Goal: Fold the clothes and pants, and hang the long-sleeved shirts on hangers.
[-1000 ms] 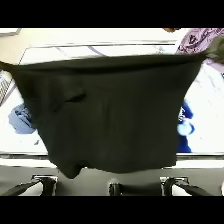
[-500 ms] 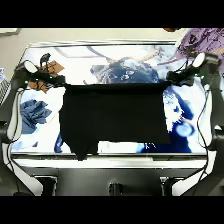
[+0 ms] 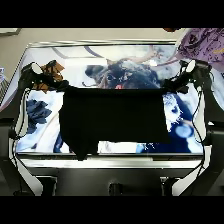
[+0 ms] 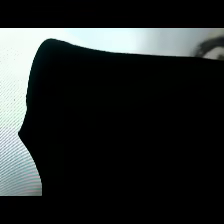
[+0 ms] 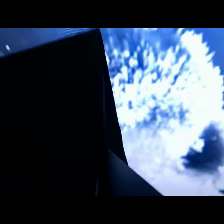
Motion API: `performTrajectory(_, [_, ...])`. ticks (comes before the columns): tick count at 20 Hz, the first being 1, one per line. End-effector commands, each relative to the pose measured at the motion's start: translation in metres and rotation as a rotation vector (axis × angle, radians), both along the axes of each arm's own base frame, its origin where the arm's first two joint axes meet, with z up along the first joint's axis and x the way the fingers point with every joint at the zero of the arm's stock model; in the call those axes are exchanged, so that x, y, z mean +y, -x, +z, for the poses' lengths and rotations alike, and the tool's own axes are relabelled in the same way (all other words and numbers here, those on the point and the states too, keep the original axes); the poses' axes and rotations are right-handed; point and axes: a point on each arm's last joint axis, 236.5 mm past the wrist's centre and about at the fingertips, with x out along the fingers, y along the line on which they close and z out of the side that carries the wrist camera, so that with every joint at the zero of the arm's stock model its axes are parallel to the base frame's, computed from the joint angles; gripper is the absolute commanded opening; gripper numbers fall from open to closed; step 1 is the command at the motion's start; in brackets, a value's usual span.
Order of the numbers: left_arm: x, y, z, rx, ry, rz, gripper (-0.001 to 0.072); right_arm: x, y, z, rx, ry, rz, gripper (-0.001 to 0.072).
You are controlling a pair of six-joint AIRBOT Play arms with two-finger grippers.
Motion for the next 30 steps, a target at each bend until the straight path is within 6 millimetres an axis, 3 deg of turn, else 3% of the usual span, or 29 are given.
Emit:
performTrajectory(1, [0.002,0.042,-0.006,0.194,-0.008,0.008,0.0018,0.012,0.029,-0.015,0.149,-0.017,0.012,0.0028])
performTrajectory(6, [0.01,0.081,-0.006,0.372,-0.045,0.031,0.0018,0.019,0.054,-0.036,0.288,0.028,0.023,0.0028])
performTrajectory(17, [0.01,0.103,-0.029,0.468,-0.063,0.018,0.0033,0.021,0.069,-0.049,0.374,0.028,0.017,0.003])
performTrajectory(18, [0.01,0.1,-0.03,0.458,-0.063,0.021,0.012,0.021,0.067,-0.052,0.373,0.028,0.017,0.008])
performTrajectory(19, [0.009,0.097,-0.031,0.445,-0.062,0.025,0.0279,0.021,0.066,-0.054,0.368,0.028,0.016,0.0202])
performTrajectory(20, [0.009,0.093,-0.03,0.427,-0.062,0.028,0.0518,0.021,0.064,-0.054,0.359,0.028,0.016,0.0373])
performTrajectory(21, [0.01,0.088,-0.028,0.407,-0.063,0.032,0.0648,0.021,0.063,-0.052,0.356,0.024,0.019,0.0486])
performTrajectory(23, [0.017,0.076,-0.012,0.35,-0.068,0.047,0.0663,0.022,0.059,-0.039,0.321,0.024,0.035,0.0511])
performTrajectory(24, [0.027,0.07,0.003,0.31,-0.084,0.063,0.0663,0.02,0.057,-0.027,0.288,0.028,0.059,0.0562])
performTrajectory(26, [0.057,0.069,0.038,0.241,-0.142,0.11,0.0663,0.005,0.059,0.007,0.231,0.089,0.157,0.0562])
performTrajectory(28, [0.089,0.084,0.07,0.203,-0.159,0.177,0.0663,-0.009,0.062,0.041,0.149,0.027,0.128,0.0557])
performTrajectory(30, [0.114,0.119,0.083,0.221,-0.104,0.264,0.0662,-0.027,0.077,0.059,0.094,-0.073,0.076,0.0556])
